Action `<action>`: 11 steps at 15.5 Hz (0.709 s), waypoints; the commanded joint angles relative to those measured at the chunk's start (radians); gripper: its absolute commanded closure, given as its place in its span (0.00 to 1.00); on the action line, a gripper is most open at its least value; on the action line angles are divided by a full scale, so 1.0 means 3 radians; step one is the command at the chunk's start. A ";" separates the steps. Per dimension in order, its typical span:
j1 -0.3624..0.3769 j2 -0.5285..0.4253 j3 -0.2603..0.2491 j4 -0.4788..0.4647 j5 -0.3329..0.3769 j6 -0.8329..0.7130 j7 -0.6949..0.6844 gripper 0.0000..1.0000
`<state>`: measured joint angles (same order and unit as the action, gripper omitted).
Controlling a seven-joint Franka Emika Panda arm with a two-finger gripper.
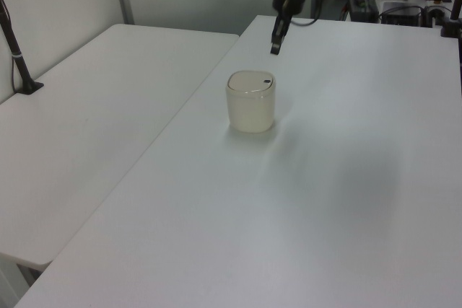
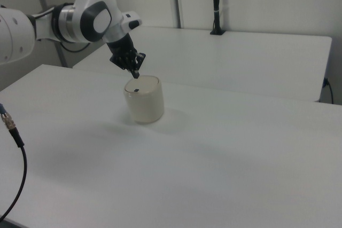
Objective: Open the trash bin
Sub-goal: 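Move the gripper over the cream bin toward the dark lid tab, then lower the gripper onto the lid tab and grip it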
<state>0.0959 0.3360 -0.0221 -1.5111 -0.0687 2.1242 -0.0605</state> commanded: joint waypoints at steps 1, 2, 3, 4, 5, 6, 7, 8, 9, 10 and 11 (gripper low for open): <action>0.0089 0.0163 -0.0013 -0.0025 0.0091 0.0394 -0.0003 1.00; 0.0094 0.0189 -0.0013 -0.0025 0.0142 0.0471 -0.0008 1.00; 0.0094 0.0204 -0.0013 -0.0030 0.0152 0.0497 -0.0013 1.00; 0.0105 0.0235 -0.0013 -0.0030 0.0157 0.0497 -0.0013 1.00; 0.0130 0.0250 -0.0013 -0.0030 0.0157 0.0497 -0.0013 1.00; 0.0151 0.0271 -0.0013 -0.0030 0.0152 0.0497 -0.0013 1.00; 0.0191 0.0281 -0.0013 -0.0045 0.0152 0.0497 -0.0003 1.00; 0.0227 0.0301 -0.0018 -0.0051 0.0147 0.0492 0.0002 1.00; 0.0222 0.0307 -0.0018 -0.0056 0.0147 0.0482 0.0007 1.00; 0.0217 0.0307 -0.0018 -0.0061 0.0142 0.0472 0.0007 1.00; 0.0212 0.0302 -0.0028 -0.0061 0.0142 0.0456 0.0012 1.00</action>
<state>0.1516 0.4343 -0.0203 -1.5110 -0.0411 2.2547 -0.0600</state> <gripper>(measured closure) 0.991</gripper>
